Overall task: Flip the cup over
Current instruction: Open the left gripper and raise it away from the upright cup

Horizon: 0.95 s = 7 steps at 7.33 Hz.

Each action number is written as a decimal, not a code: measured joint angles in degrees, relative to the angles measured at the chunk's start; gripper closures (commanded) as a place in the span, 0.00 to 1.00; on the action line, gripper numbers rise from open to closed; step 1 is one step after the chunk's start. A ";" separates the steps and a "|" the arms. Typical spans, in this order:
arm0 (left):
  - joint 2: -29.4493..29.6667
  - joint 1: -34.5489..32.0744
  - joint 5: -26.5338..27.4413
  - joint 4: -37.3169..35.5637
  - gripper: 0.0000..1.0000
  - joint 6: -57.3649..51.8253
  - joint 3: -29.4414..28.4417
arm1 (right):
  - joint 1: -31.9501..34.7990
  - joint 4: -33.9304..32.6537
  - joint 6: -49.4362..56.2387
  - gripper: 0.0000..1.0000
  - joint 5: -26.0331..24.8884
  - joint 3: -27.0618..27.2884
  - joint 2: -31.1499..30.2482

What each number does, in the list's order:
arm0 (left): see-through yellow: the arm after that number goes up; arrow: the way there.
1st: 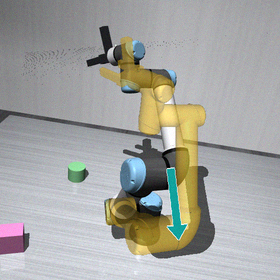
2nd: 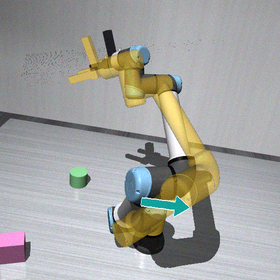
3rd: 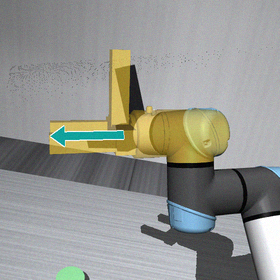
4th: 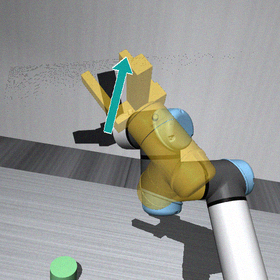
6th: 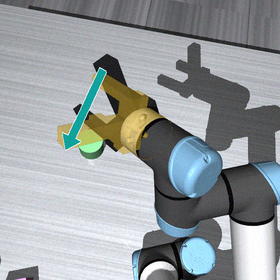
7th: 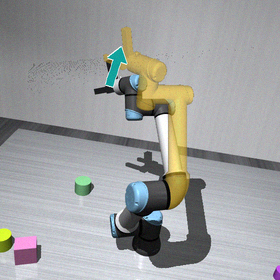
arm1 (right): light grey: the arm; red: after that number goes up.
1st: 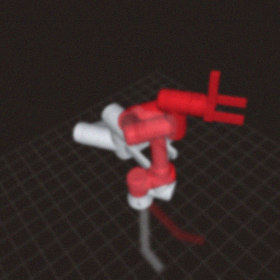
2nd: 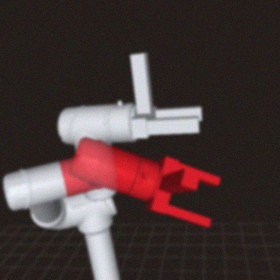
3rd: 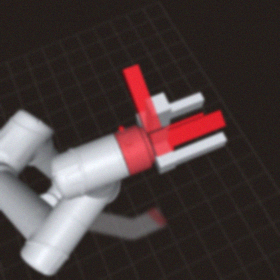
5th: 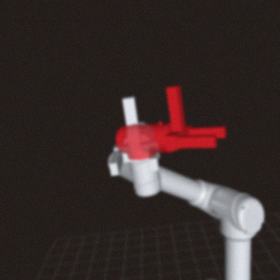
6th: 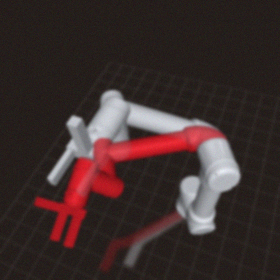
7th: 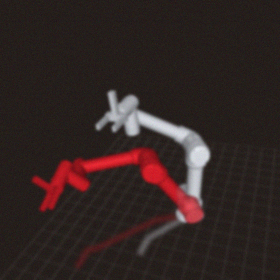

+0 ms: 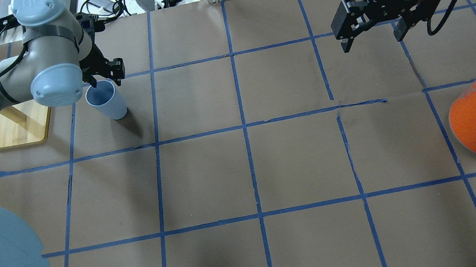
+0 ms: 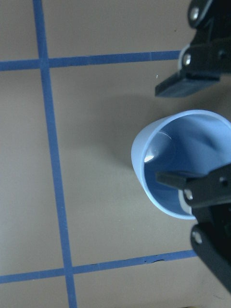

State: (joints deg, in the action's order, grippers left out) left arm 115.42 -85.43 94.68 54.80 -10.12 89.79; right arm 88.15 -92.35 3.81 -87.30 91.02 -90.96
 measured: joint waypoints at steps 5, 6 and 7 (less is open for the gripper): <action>-18.21 -0.64 -6.11 29.39 0.00 0.34 -5.72 | 0.00 1.39 0.02 0.00 -1.94 0.14 -0.33; -20.90 -0.70 -6.91 31.32 0.00 0.42 -5.39 | -0.01 1.69 0.03 0.00 -2.59 0.15 -0.41; -22.32 -0.78 -6.63 32.19 0.00 0.60 -4.80 | -0.05 2.17 0.00 0.00 -2.87 0.17 -0.48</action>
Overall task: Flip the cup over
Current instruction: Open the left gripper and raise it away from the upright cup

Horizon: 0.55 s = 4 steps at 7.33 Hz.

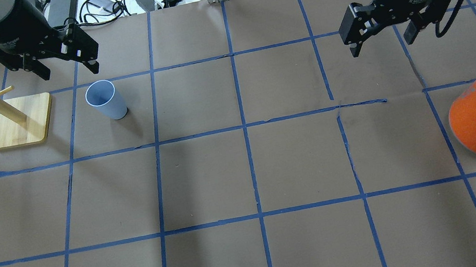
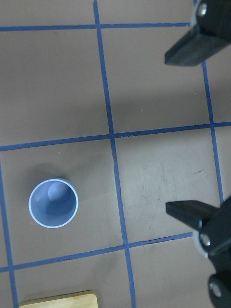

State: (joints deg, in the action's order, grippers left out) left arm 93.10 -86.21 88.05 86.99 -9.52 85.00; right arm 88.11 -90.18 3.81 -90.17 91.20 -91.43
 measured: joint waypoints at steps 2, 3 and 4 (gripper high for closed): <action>-2.24 -0.74 1.12 0.33 0.00 0.38 2.75 | -0.03 0.31 0.09 0.00 -0.14 0.03 -0.06; -3.46 -1.23 1.70 0.09 0.00 0.36 4.88 | -0.03 0.34 0.23 0.00 -0.17 0.03 -0.06; -4.46 -1.46 2.18 -0.04 0.00 0.36 6.04 | -0.01 0.37 0.28 0.00 -0.18 0.03 -0.12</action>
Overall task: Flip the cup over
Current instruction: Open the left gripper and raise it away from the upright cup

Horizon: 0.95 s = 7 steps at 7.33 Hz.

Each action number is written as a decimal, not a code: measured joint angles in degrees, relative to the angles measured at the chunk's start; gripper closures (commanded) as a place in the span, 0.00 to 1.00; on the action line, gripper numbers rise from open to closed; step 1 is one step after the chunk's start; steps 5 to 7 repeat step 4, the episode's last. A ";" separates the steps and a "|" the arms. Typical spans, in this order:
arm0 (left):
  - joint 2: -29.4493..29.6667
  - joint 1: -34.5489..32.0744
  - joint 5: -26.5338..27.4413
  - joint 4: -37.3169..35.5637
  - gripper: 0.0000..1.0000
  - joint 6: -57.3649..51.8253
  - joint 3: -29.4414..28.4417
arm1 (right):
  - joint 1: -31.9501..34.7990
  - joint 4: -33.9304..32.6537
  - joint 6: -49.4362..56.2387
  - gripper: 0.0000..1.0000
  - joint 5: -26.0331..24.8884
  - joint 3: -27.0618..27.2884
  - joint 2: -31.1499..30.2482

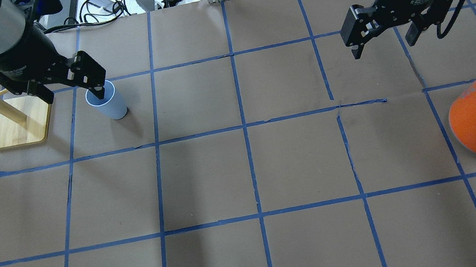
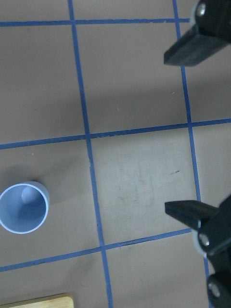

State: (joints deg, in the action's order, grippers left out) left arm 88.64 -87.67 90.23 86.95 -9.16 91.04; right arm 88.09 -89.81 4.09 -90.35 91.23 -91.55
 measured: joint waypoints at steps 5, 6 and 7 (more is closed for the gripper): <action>-0.72 -0.13 0.50 0.16 0.00 -0.04 0.28 | 0.06 -0.05 0.16 0.00 0.75 -0.05 -0.29; -0.72 -0.13 0.50 0.16 0.00 -0.04 0.28 | 0.06 -0.05 0.16 0.00 0.75 -0.05 -0.29; -0.72 -0.13 0.50 0.16 0.00 -0.04 0.28 | 0.06 -0.05 0.16 0.00 0.75 -0.05 -0.29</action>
